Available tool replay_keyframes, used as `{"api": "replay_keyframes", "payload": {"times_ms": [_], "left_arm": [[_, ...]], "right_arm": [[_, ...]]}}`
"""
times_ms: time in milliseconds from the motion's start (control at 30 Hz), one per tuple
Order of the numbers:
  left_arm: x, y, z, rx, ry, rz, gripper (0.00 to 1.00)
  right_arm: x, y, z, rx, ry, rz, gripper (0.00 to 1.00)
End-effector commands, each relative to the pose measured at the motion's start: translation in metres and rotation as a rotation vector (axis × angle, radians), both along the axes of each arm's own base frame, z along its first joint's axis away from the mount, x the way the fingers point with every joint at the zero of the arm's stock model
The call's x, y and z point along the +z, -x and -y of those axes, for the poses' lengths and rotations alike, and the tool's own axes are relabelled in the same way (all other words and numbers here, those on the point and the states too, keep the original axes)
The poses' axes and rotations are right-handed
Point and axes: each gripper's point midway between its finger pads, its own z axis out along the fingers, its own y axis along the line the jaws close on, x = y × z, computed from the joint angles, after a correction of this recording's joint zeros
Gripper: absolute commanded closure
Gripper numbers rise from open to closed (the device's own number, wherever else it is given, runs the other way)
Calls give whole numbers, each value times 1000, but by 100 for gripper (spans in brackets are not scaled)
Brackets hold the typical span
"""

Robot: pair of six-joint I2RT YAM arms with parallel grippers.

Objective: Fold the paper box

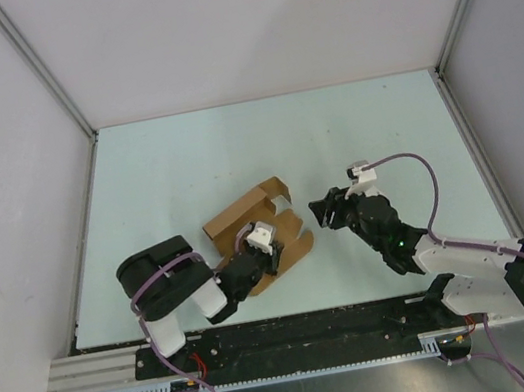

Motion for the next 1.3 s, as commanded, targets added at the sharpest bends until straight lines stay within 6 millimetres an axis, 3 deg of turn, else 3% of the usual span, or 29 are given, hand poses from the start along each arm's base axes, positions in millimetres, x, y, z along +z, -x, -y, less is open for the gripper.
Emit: {"api": "replay_keyframes", "payload": {"times_ms": [0,267,567,900,1033,1267], "left_arm": [[73,-13,33,-25,262,157,74],[94,-18,41,-17,295,208,68],[98,-38,57,34,302,244,68],[66,-50,57,93,230,223,68],[62,-50,54,101,216,223,68],[44,-43,39,117,178,188,68]], "right_arm": [[-3,-2,9,-19,60,14,48],[-3,-4,8,-11,58,18,47],[-2,-10,14,-12,58,25,47],[7,-13,17,2,53,48,46],[12,-13,9,44,68,65,46],[3,-23,-12,128,154,15,40]]}}
